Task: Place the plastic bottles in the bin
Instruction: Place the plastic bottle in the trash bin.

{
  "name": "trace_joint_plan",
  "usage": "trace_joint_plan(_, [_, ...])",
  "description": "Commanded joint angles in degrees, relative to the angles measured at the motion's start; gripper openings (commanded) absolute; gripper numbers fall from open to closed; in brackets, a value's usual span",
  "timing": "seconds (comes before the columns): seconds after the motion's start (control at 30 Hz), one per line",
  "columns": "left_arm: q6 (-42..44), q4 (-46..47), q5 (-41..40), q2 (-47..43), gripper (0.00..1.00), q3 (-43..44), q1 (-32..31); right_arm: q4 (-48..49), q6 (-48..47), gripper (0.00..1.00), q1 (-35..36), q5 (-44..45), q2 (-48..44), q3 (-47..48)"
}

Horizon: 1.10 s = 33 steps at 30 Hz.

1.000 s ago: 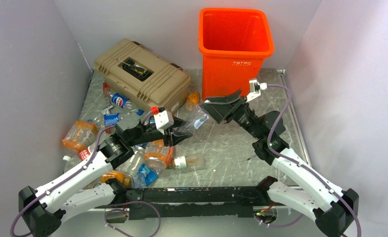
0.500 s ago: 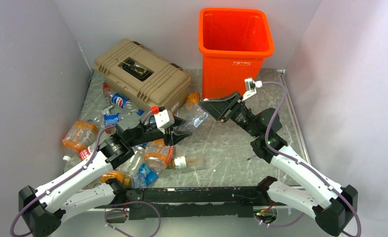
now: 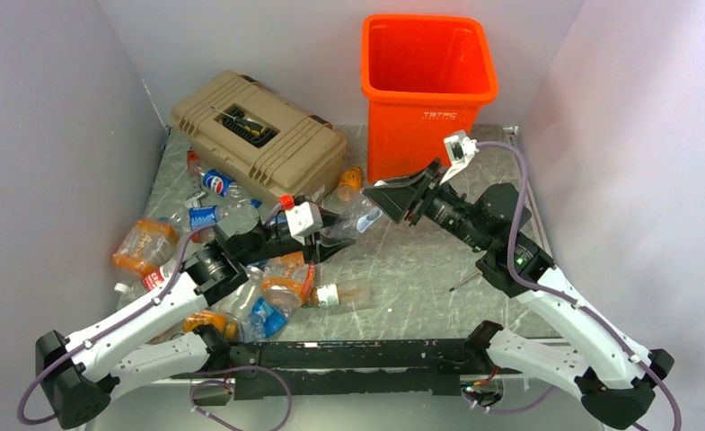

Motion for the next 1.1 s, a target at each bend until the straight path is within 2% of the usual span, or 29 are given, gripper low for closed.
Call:
trace_joint_plan(0.0, [-0.68, -5.87, -0.94, -0.10, 0.13, 1.68, 0.33, 0.11, -8.79, 0.00, -1.63, 7.70, -1.88, 1.52])
trace_joint_plan(0.03, [-0.67, -6.29, -0.73, -0.09, 0.13, 1.97, 0.33, 0.24, -8.90, 0.00, -1.63, 7.58, -2.12, 2.07])
trace_joint_plan(0.1, [-0.15, -6.68, -1.72, -0.13, 0.01, 2.14, 0.26, -2.18, -10.04, 0.00, -1.63, 8.17, -1.51, 4.83])
trace_joint_plan(0.13, [0.42, -7.10, -2.48, -0.21, 0.00, 2.14, 0.20, -3.40, -10.67, 0.00, -1.63, 8.60, -1.30, 6.02])
trace_joint_plan(0.33, [2.17, -6.80, -6.13, -1.40, 0.00, 0.72, -1.09, -9.27, -14.74, 0.00, -1.63, 13.30, -1.29, 11.48])
trace_joint_plan(0.53, [1.31, -7.92, -5.63, -0.87, 0.02, 1.79, -1.23, -7.74, -12.89, 0.00, -1.63, 9.94, -1.88, 10.91])
trace_joint_plan(0.57, [0.85, -7.95, -5.34, -1.00, 0.09, 1.99, -1.20, -6.99, -12.39, 0.00, -1.63, 8.40, -2.09, 10.54])
trace_joint_plan(0.67, [-0.39, -6.44, -3.60, -2.04, 0.44, 1.48, -1.22, -4.84, -10.28, 0.00, -1.63, 3.95, -1.71, 10.30])
trace_joint_plan(0.73, [-1.58, -4.55, -3.20, -2.91, 0.59, 0.62, -1.23, -3.71, -8.30, 0.00, -1.63, 1.16, -0.93, 10.52])
trace_joint_plan(0.8, [-2.29, -3.54, -3.19, -3.51, 0.80, 0.14, -1.26, -2.34, -5.75, 0.00, -1.63, -1.05, -0.10, 10.21])
trace_joint_plan(0.83, [-2.49, -3.45, -3.19, -3.73, 0.96, 0.13, -1.32, -1.66, -4.97, 0.00, -1.63, -1.65, 0.09, 10.04])
trace_joint_plan(0.87, [-2.67, -3.63, -3.42, -4.04, 0.99, 0.19, -1.31, -1.03, -4.49, 0.00, -1.63, -1.94, 0.12, 9.86])
trace_joint_plan(1.07, [-3.32, -1.95, -6.52, -7.53, 0.99, -1.07, -1.54, -2.16, -8.62, 0.00, -1.63, 2.97, -0.60, 13.97])
